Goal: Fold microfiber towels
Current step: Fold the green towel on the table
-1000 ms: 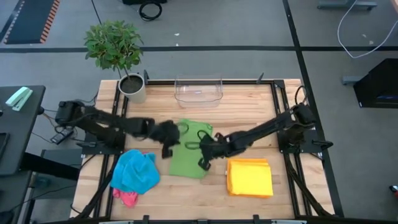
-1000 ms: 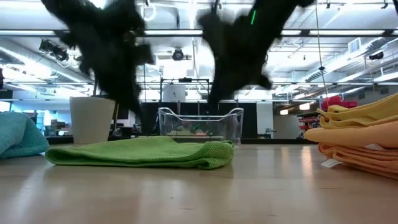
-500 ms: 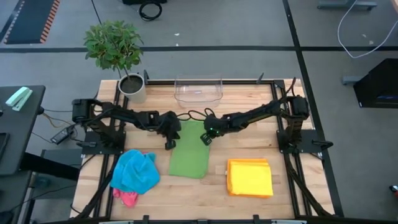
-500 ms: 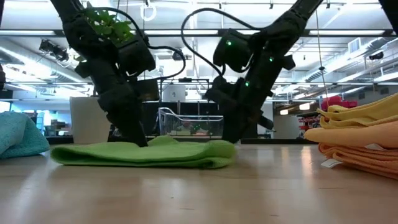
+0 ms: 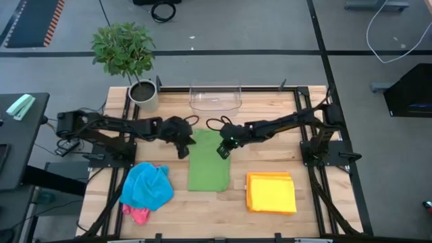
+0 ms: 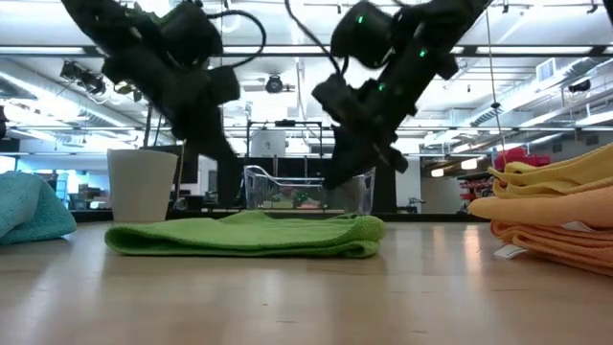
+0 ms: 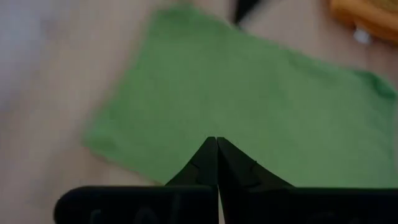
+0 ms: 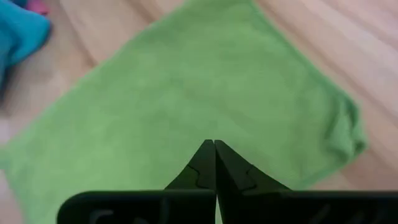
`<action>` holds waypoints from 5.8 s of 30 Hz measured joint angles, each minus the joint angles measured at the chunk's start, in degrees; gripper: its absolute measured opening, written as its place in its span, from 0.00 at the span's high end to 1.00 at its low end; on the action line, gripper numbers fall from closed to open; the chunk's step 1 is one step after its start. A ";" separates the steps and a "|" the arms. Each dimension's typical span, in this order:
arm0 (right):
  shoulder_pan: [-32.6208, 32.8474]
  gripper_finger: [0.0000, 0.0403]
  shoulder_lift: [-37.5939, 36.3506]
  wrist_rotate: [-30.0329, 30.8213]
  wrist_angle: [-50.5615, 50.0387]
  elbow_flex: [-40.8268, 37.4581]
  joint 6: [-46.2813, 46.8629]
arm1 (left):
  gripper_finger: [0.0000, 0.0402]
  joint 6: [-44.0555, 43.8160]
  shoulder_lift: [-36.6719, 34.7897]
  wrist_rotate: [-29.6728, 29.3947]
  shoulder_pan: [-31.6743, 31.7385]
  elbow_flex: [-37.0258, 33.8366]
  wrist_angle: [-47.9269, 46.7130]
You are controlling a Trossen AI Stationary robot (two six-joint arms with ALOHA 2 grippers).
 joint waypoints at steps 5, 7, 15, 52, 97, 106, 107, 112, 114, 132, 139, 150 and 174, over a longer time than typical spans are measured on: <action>6.10 1.00 1.26 2.43 5.26 0.05 4.78 | 0.99 3.98 4.92 -0.35 5.17 0.17 2.52; 8.26 1.00 3.73 2.35 7.00 -0.14 6.52 | 0.99 4.04 8.89 1.79 6.76 -0.22 3.57; 13.07 1.00 9.42 3.61 11.40 -0.13 12.56 | 0.99 5.11 17.75 1.80 7.92 0.28 8.52; -8.38 1.00 2.42 9.54 7.00 -8.51 10.28 | 0.98 6.17 18.57 -0.67 10.53 2.67 6.10; 26.07 0.50 3.47 4.83 2.44 -3.30 -30.87 | 0.39 23.05 20.44 -6.55 -35.00 2.69 14.23; 24.88 0.51 3.57 4.85 0.43 -3.70 -31.64 | 0.54 19.68 21.30 -6.00 -34.59 2.78 14.63; 24.58 0.52 3.57 4.84 0.41 -3.70 -31.66 | 0.56 19.38 21.32 -6.04 -34.43 2.78 14.58; 23.26 0.56 5.35 2.96 2.04 -3.72 -31.81 | 0.65 17.01 21.41 -5.67 -33.03 2.75 14.10; 23.25 0.58 6.69 1.08 3.66 -3.49 -31.73 | 0.68 16.13 21.45 -5.97 -32.46 2.75 14.06; 24.62 0.61 4.66 6.56 0.95 -3.58 -32.72 | 0.93 9.55 21.43 -7.16 -32.05 2.75 11.35; 25.69 0.47 3.77 6.15 1.78 -1.40 -32.46 | 0.89 9.55 21.48 -7.17 -32.03 2.69 11.44; 27.82 0.45 8.54 6.07 2.96 -1.09 -29.49 | 0.95 9.52 21.50 -6.94 -32.01 2.64 11.41; 25.15 0.98 2.65 -9.96 -1.13 1.07 -9.67 | 0.99 -11.55 13.76 7.27 -32.51 2.43 11.31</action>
